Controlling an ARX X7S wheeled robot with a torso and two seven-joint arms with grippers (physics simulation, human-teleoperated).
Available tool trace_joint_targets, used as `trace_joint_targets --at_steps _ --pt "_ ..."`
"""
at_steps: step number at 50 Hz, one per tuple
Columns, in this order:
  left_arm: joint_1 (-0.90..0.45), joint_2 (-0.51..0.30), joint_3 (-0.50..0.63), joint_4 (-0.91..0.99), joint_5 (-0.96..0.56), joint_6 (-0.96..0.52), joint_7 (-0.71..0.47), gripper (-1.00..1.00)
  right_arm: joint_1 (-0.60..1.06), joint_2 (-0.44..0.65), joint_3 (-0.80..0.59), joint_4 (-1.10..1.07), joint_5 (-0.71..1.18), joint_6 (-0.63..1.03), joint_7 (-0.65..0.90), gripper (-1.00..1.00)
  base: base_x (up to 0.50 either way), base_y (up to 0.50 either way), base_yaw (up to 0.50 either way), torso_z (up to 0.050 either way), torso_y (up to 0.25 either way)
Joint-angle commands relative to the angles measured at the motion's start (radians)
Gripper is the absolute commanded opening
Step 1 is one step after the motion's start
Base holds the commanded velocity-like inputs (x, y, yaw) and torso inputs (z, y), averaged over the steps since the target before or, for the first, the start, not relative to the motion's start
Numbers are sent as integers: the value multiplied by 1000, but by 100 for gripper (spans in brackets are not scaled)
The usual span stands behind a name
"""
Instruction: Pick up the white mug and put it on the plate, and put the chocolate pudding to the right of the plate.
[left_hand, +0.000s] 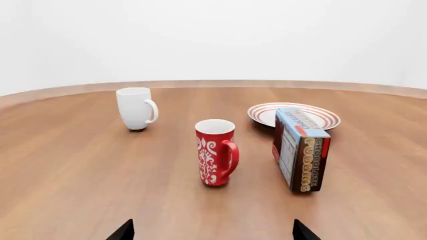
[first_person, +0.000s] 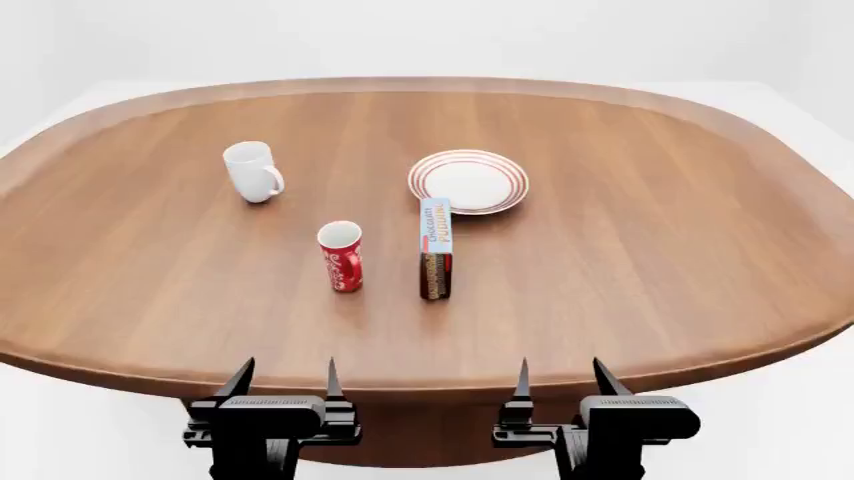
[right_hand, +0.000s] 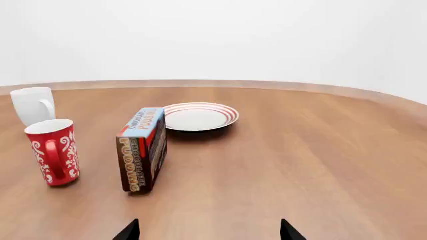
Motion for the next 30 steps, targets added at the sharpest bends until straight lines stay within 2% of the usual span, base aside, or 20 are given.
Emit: trace_joint_targets --at_steps 1,18,20,21,30 --pt "1 -16 18 3 -16 -2 -18 100 -1 16 -23 6 11 2 18 100 0 0 0 0 0" --pt "-1 -60 77 0 -43 0 -66 100 -1 57 -74 -1 54 11 65 100 0 0 0 0 0" --pt "-1 -60 77 0 -43 0 -66 100 -1 57 -74 -1 54 11 65 100 0 0 0 0 0" --pt "-4 -14 25 -10 6 0 -14 100 -6 9 -18 -7 5 17 9 100 0 0 0 0 0" --pt "-2 -43 65 -7 -7 -7 -51 100 -2 38 -50 7 51 26 44 100 0 0 0 0 0"
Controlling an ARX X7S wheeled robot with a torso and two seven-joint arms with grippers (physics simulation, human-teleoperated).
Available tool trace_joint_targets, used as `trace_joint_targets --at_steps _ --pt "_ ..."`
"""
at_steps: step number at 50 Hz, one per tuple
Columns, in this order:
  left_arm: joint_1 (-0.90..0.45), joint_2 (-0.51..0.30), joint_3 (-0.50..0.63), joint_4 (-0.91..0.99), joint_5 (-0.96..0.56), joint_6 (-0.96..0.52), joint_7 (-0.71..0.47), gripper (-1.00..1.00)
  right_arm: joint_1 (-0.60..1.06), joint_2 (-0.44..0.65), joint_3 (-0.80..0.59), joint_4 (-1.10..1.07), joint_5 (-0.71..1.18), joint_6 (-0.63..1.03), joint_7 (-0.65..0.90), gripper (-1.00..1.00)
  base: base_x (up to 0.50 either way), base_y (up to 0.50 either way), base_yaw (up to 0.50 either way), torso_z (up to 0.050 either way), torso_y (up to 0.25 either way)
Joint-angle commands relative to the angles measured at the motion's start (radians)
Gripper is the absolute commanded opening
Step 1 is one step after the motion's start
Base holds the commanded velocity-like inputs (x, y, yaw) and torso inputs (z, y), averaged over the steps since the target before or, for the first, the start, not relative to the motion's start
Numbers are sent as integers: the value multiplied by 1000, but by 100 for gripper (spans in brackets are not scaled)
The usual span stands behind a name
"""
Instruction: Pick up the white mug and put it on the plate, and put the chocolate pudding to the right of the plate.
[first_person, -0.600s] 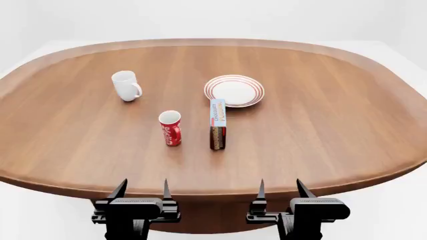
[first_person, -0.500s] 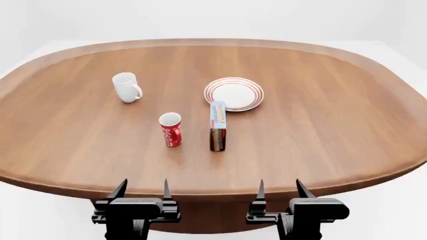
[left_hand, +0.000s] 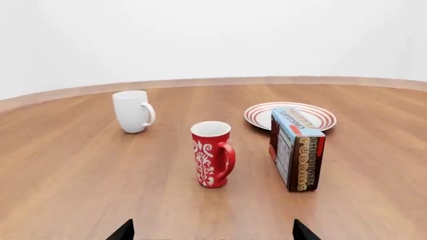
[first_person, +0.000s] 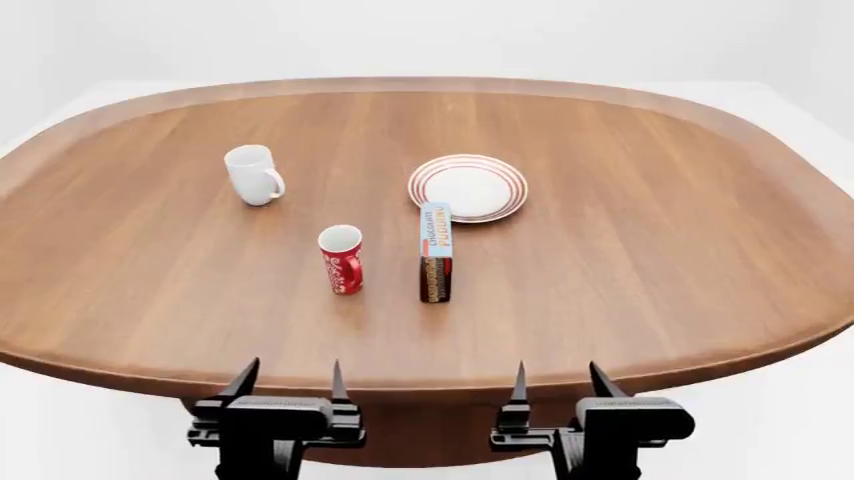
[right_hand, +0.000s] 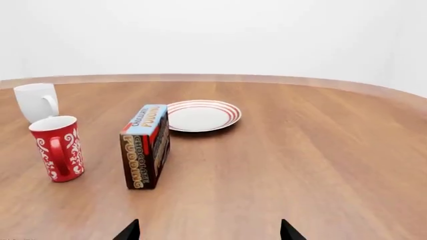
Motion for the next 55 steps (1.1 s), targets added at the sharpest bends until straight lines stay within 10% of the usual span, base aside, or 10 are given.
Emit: trace_joint_targets --at_steps 1,12,28,55 --pt "-2 5 -1 -11 14 2 1 100 0 -5 8 3 9 14 -5 100 0 0 0 0 0" --pt "-8 -21 -14 64 -21 -11 -34 100 -1 20 11 -76 40 42 34 100 0 0 0 0 0" --pt "-51 -155 -331 695 -63 -118 -193 100 41 107 243 -636 83 13 176 100 0 0 0 0 0" --pt "-34 -165 -419 769 0 -19 -275 100 9 133 269 -784 78 -150 184 100 260 0 0 0 0"
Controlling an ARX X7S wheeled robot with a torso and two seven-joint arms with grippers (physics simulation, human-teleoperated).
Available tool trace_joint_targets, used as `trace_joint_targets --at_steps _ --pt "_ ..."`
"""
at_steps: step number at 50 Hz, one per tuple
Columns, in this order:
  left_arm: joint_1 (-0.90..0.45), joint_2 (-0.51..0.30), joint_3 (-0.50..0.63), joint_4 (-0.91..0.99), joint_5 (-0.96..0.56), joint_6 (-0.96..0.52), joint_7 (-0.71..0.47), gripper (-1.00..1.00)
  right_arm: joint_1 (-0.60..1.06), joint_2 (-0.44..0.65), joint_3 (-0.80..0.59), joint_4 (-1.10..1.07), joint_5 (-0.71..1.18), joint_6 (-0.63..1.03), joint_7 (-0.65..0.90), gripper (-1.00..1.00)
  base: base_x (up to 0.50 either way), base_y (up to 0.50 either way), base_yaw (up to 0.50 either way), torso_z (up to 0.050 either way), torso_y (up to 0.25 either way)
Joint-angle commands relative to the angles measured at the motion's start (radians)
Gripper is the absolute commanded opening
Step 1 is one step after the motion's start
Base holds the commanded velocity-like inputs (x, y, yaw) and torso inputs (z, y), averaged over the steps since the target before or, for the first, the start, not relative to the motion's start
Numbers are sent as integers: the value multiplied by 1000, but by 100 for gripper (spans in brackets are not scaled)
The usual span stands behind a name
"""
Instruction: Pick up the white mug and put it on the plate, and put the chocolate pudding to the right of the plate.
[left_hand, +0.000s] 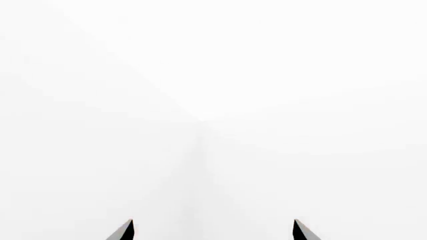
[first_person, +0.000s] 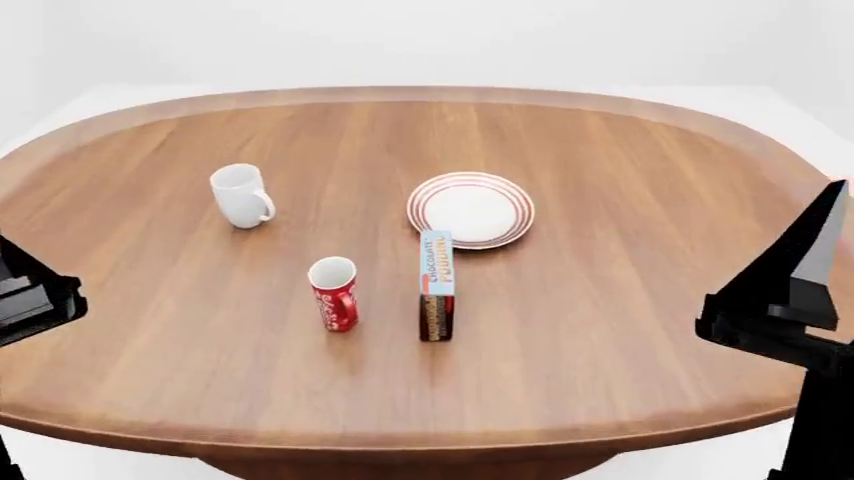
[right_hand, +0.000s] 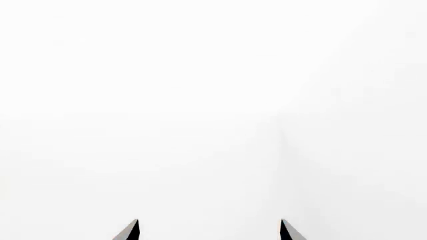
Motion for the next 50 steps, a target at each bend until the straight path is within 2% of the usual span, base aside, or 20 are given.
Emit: trace_joint_targets --at_steps 1,50 --pt "8 14 -51 39 29 18 -6 100 -12 -7 22 -68 -50 -51 -11 100 500 0 0 0 0" --pt "25 -7 -33 54 40 26 -38 100 -38 31 -30 -66 -63 -96 1 100 500 0 0 0 1"
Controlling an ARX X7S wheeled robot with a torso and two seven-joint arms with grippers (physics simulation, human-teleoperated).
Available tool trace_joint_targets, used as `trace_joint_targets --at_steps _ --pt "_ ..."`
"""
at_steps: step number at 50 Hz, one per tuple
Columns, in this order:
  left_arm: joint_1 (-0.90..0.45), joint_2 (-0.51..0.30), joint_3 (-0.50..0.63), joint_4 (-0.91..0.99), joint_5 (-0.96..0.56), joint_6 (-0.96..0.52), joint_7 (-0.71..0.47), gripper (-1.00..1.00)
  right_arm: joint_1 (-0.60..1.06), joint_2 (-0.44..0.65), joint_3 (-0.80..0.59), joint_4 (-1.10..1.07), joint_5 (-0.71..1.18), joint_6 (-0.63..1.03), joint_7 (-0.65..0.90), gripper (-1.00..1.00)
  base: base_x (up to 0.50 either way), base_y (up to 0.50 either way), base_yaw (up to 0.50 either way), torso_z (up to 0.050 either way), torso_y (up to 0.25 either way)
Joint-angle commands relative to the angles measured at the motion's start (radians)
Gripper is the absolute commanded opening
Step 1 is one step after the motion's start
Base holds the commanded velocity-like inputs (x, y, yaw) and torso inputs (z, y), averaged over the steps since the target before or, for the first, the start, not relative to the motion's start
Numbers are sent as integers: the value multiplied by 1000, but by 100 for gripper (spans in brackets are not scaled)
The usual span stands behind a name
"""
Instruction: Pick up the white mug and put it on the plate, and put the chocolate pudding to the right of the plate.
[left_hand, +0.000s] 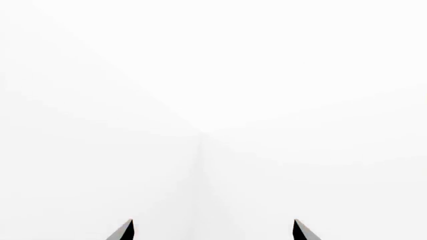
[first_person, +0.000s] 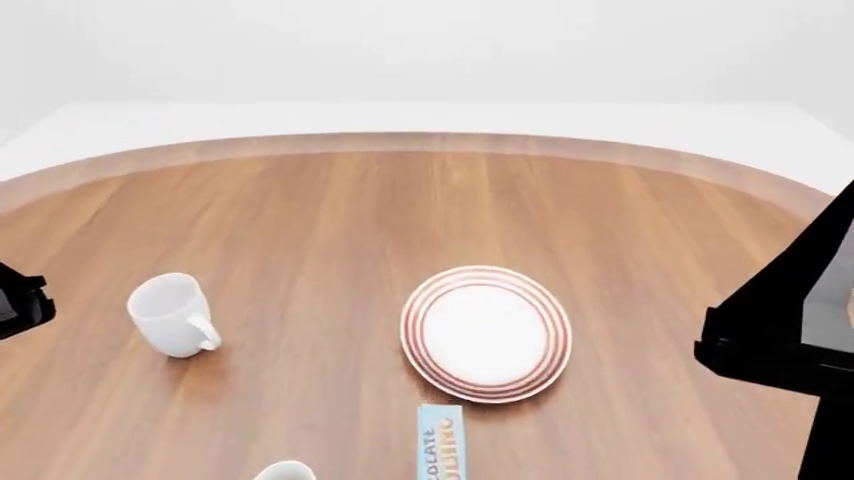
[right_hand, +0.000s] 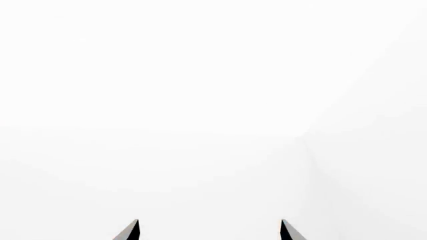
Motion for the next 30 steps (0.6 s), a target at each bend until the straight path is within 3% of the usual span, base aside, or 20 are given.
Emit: trace_joint_targets --at_steps 1,26,30 --pt "5 16 -24 1 12 1 14 100 -5 -11 19 1 -18 -12 -15 100 500 0 0 0 0" --pt "12 5 -21 7 1 5 2 100 -13 8 0 -11 -16 -15 -7 100 500 3 0 0 0" --pt "13 3 -19 6 -2 5 1 100 -14 10 0 -12 -11 -28 -6 100 68 2 0 0 0"
